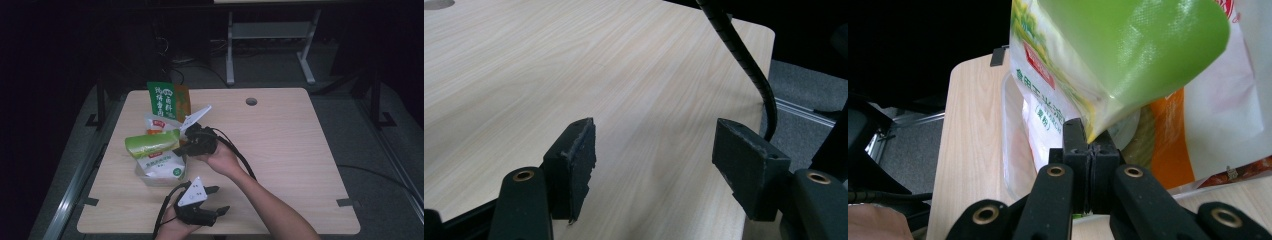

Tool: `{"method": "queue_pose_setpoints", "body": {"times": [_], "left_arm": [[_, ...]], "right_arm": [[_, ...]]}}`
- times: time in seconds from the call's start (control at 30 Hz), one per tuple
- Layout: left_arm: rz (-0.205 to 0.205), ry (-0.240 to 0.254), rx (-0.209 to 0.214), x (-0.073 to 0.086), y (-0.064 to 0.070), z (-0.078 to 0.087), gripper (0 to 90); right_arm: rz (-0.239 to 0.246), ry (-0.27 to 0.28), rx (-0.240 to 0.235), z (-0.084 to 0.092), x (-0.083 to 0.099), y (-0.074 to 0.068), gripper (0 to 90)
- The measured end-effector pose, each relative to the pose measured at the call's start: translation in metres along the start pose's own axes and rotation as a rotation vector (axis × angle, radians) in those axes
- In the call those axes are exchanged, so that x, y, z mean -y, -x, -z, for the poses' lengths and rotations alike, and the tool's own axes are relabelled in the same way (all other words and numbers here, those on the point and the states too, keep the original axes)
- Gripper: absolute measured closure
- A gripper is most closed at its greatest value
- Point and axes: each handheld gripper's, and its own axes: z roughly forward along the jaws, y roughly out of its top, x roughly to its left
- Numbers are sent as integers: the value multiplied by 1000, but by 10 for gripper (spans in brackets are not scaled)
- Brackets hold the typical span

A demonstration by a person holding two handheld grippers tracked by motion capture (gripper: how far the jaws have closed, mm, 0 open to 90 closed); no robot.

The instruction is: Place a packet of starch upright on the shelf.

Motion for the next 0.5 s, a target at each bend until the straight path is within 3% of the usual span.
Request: {"method": "queue_pose_setpoints", "body": {"times": [0.1, 0.2, 0.33, 0.5], "left_arm": [[4, 2, -6, 1, -1, -1, 329], [6, -2, -13, 1, -2, -1, 325], [10, -1, -21, 0, -5, -1, 322], [14, 0, -31, 0, -8, -1, 308]], "right_arm": [[-10, -7, -7, 1, 1, 1, 874], [-11, -2, -4, 2, 1, 2, 802], [-40, 26, -31, 8, 2, 5, 701], [-42, 55, -22, 22, 4, 7, 631]]}}
